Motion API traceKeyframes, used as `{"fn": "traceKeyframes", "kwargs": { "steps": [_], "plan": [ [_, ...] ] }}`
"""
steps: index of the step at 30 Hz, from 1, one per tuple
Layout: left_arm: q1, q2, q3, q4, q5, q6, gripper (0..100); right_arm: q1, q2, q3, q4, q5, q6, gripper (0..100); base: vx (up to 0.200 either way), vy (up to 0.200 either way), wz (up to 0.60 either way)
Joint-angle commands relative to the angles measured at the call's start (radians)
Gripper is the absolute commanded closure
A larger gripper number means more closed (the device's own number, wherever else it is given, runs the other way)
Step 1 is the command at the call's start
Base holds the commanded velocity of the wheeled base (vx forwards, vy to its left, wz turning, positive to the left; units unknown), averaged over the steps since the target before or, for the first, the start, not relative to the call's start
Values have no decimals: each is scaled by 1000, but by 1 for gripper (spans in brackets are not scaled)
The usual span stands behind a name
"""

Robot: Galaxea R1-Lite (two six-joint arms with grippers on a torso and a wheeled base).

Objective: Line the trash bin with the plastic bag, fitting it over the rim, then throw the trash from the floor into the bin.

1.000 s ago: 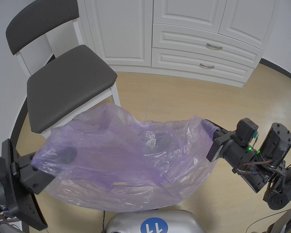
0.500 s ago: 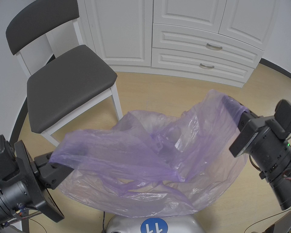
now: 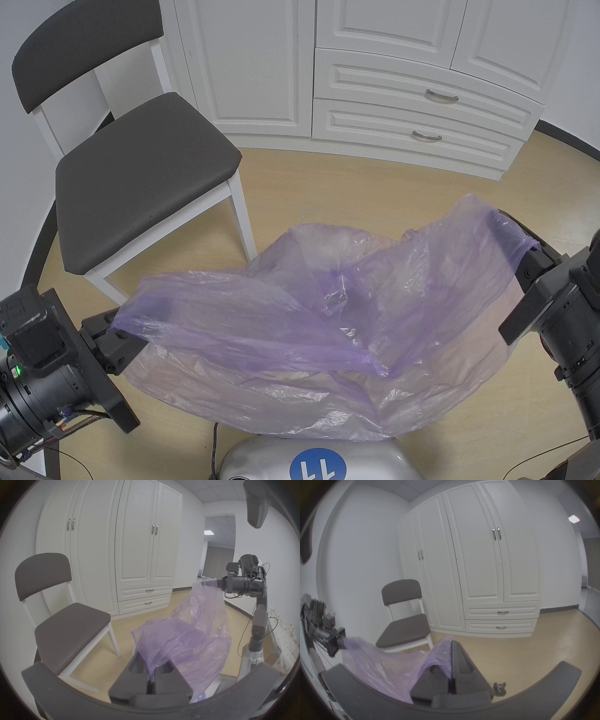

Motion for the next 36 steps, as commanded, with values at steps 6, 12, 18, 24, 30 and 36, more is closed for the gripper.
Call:
{"fn": "traceKeyframes", "kwargs": {
  "steps": [6, 12, 18, 24, 30, 36],
  "plan": [
    [166, 59, 73, -116, 1, 145, 100, -101, -16, 123, -5, -3, -105, 100, 0, 0, 0],
    [240, 125, 107, -262, 1, 187, 100, -104, -19, 189, -5, -1, -148, 100, 0, 0, 0],
    [243, 129, 112, -303, 1, 187, 100, -124, -27, 264, -8, -1, -211, 100, 0, 0, 0],
    [291, 122, 113, -303, 1, 204, 100, -144, -45, 309, -11, -1, -266, 100, 0, 0, 0],
    [324, 117, 139, -303, 1, 245, 100, -206, -50, 338, -13, -1, -309, 100, 0, 0, 0],
    [352, 122, 146, -302, 3, 262, 100, -219, -50, 330, -16, -24, -328, 100, 0, 0, 0]
  ]
}}
